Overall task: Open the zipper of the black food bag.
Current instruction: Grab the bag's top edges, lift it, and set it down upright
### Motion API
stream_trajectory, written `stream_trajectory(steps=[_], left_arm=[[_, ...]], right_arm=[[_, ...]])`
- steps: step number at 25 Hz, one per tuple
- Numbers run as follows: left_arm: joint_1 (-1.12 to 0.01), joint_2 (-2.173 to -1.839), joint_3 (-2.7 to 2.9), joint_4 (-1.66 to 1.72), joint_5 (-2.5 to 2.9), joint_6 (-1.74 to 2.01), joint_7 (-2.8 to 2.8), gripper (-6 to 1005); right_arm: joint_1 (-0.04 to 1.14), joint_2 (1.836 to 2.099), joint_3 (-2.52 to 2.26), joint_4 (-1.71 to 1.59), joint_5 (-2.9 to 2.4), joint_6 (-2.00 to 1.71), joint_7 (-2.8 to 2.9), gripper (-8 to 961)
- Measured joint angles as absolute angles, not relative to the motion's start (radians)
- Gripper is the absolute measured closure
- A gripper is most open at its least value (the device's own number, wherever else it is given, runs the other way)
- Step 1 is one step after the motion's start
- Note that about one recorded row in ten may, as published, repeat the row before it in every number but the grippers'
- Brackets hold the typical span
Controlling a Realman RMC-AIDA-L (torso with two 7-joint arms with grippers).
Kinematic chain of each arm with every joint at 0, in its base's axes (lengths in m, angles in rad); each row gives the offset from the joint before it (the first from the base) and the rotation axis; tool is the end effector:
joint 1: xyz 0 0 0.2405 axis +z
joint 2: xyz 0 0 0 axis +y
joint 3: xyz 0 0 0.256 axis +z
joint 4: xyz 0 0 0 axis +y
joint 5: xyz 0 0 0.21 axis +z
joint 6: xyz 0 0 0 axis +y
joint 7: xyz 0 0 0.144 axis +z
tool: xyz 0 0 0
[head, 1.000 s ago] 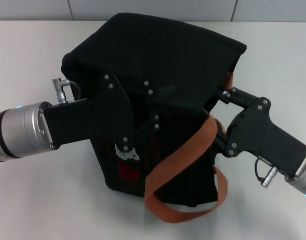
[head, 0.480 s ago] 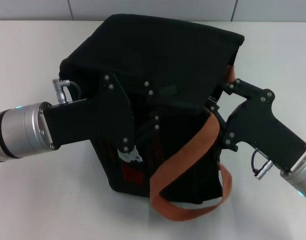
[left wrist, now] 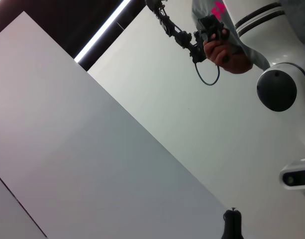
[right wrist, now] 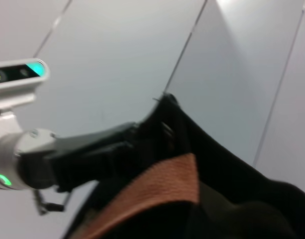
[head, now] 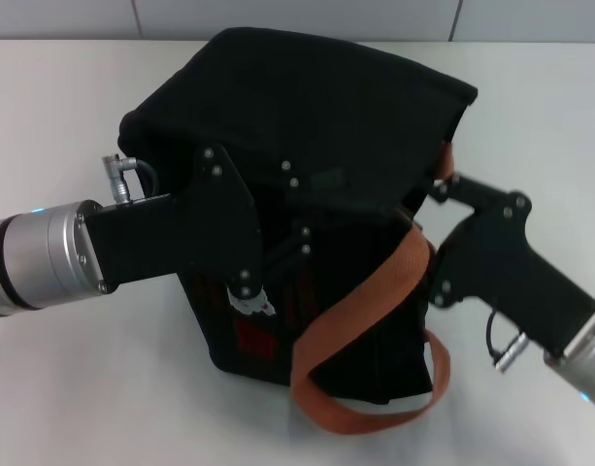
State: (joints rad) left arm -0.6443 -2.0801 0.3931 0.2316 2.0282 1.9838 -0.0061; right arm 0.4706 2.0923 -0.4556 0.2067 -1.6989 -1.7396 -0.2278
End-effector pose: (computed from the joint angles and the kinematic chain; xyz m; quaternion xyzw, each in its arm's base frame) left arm -0.2053 0.2805 -0.0202 -0.8066 0.3319 -0.4334 0.2269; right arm 0.2395 0.2361 -0.0730 -0.8120 -0.1198 0.4047 0.4032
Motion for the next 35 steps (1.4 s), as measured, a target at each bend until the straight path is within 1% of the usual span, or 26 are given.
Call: stream_trajectory(steps=[3, 4, 9, 35], left_arm=[[-0.644, -2.08, 0.39, 0.231, 2.028, 1.982, -0.006, 829], [-0.644, -2.08, 0.39, 0.231, 2.028, 1.982, -0.006, 829], [-0.645, -2.079, 0.386, 0.221, 2.028, 1.978, -0.007, 829], [-0.647, -2.078, 0.386, 0.221, 2.028, 1.977, -0.006, 829]], right_arm=[[0.444, 2.092, -0.45, 0.203, -1.742, -1.759, -0.26, 633], [0.425, 2.092, -0.447, 0.204, -1.748, -1.764, -0.291, 701], [0.407, 2.092, -0.44, 0.209, -1.741, -1.766, -0.327, 605], [0.449, 2.092, -0.391, 0.246, -1.746, -1.702, -0.328, 608]])
